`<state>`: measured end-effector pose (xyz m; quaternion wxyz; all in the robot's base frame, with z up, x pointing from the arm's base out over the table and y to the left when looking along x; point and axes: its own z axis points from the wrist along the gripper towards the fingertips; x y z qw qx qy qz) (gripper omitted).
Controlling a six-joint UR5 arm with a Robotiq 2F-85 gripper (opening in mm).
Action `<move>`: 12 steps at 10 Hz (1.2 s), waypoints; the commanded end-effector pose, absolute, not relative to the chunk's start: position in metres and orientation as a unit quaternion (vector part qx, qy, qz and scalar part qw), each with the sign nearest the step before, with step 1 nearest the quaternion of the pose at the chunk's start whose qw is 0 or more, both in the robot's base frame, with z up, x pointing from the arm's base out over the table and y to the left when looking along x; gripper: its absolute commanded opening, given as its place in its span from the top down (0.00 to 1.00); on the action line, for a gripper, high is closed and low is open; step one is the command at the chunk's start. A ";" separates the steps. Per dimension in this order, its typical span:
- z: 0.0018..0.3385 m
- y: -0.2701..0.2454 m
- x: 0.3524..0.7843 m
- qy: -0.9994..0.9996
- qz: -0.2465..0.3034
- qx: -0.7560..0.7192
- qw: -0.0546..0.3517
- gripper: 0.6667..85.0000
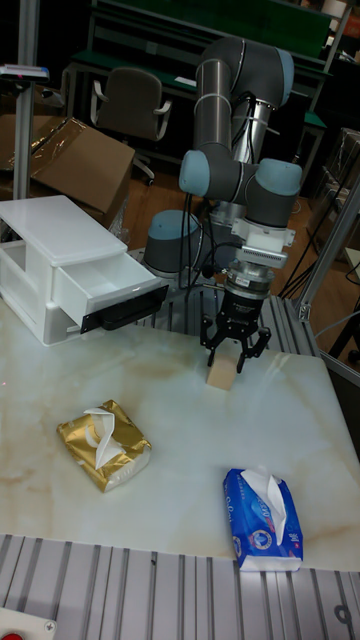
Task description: Put things in the drawer
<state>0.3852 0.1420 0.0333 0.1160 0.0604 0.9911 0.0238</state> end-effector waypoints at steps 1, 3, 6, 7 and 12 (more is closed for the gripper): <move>0.034 0.140 0.389 0.990 0.022 0.069 0.122 0.46; 0.042 0.137 0.387 0.988 0.007 0.098 0.120 0.75; 0.047 0.133 0.387 0.988 -0.005 0.108 0.112 1.00; 0.057 0.130 0.387 0.989 -0.007 0.101 0.107 1.00; 0.134 0.098 0.384 0.994 -0.019 0.053 0.096 1.00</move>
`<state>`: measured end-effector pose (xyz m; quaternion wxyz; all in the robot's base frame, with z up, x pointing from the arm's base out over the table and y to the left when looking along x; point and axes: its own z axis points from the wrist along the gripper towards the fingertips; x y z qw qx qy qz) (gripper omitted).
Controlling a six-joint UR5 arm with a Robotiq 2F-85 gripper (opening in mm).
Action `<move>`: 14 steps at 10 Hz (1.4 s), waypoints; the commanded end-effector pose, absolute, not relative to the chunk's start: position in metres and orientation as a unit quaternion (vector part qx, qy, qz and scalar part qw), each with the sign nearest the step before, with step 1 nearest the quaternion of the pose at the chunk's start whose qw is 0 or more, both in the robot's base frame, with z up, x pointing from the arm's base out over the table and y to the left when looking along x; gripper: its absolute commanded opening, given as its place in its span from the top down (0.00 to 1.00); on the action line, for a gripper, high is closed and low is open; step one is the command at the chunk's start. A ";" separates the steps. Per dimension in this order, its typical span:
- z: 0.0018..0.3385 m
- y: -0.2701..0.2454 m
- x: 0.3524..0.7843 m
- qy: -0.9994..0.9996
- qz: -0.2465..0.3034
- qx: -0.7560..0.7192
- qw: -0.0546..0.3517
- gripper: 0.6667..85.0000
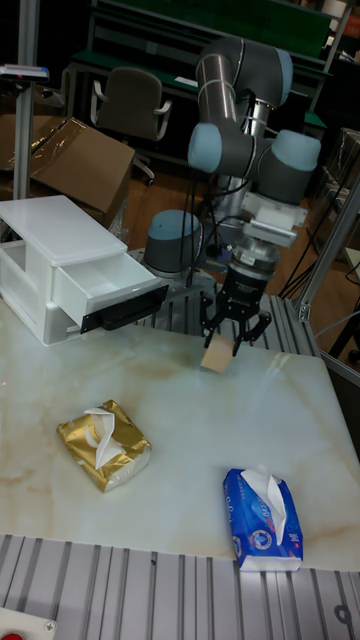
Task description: Put things in the drawer
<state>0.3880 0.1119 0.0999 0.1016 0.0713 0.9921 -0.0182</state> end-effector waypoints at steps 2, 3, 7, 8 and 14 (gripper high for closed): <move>0.154 0.076 0.381 0.995 -0.028 0.034 0.090 1.00; 0.165 0.064 0.377 0.996 -0.029 0.024 0.085 1.00; 0.190 0.031 0.363 0.997 -0.027 -0.007 0.069 1.00; 0.194 0.025 0.361 0.997 -0.025 -0.011 0.067 1.00; 0.211 0.026 0.354 0.997 -0.014 -0.005 0.073 1.00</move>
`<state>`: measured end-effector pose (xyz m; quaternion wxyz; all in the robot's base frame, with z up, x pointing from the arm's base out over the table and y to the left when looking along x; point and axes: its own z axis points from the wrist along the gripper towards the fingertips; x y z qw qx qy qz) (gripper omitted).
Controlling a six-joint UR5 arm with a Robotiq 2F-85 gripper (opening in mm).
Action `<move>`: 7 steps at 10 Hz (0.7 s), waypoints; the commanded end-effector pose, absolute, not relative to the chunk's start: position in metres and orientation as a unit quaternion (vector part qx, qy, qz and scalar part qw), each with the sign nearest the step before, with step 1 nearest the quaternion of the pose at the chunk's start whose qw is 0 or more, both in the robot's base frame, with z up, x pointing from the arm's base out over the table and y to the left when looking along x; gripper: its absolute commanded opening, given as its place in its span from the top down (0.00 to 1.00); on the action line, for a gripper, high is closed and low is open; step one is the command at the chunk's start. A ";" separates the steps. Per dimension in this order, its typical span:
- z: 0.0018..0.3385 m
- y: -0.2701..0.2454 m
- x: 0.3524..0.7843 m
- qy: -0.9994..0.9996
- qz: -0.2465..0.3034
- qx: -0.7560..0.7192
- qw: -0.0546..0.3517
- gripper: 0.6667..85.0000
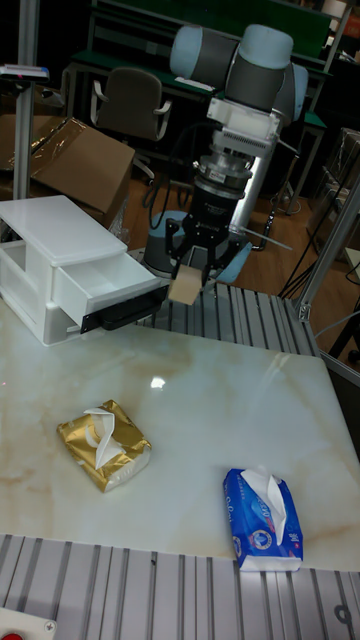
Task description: Put things in the drawer
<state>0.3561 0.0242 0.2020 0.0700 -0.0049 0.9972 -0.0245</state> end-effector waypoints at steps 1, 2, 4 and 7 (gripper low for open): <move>0.213 0.026 0.353 0.997 -0.014 -0.005 0.074 1.00; 0.216 0.027 0.353 0.997 -0.016 -0.004 0.074 1.00; 0.223 0.029 0.352 0.997 -0.020 -0.005 0.073 1.00; 0.230 0.026 0.348 0.997 -0.028 -0.009 0.076 1.00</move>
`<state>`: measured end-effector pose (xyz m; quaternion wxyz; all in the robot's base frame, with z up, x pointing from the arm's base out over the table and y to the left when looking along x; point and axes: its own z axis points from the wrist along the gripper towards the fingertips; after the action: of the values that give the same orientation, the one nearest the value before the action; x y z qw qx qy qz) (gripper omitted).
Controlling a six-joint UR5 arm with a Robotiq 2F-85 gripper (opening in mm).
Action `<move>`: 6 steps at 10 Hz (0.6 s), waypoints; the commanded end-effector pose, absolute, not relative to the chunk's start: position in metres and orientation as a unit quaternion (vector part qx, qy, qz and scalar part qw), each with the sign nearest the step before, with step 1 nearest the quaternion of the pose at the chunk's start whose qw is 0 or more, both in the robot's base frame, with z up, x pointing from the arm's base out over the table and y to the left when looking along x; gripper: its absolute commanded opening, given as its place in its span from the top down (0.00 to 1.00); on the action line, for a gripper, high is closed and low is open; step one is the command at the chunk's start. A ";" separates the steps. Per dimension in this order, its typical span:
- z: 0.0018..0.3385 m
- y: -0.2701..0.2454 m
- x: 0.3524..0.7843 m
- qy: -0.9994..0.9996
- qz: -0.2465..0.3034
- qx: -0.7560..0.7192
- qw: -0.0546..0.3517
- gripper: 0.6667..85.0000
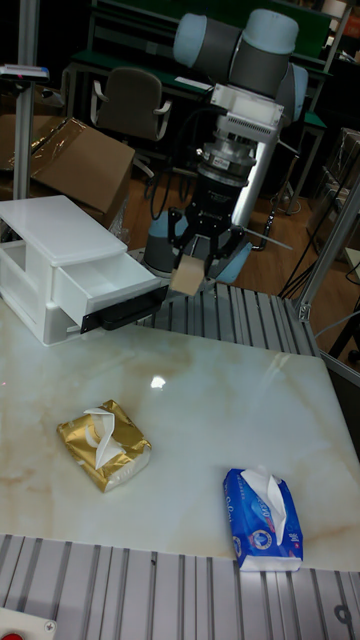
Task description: Put things in the drawer
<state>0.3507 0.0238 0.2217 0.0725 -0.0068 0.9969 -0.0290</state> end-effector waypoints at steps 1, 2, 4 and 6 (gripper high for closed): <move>0.231 0.025 0.347 0.997 -0.028 -0.010 0.077 1.00; 0.232 0.025 0.348 0.996 -0.028 -0.010 0.080 1.00; 0.234 0.034 0.348 0.997 -0.018 -0.008 0.079 1.00; 0.235 0.052 0.357 0.995 0.019 0.016 0.096 1.00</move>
<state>0.3503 0.0329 0.2310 0.0815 -0.0026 0.9965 -0.0163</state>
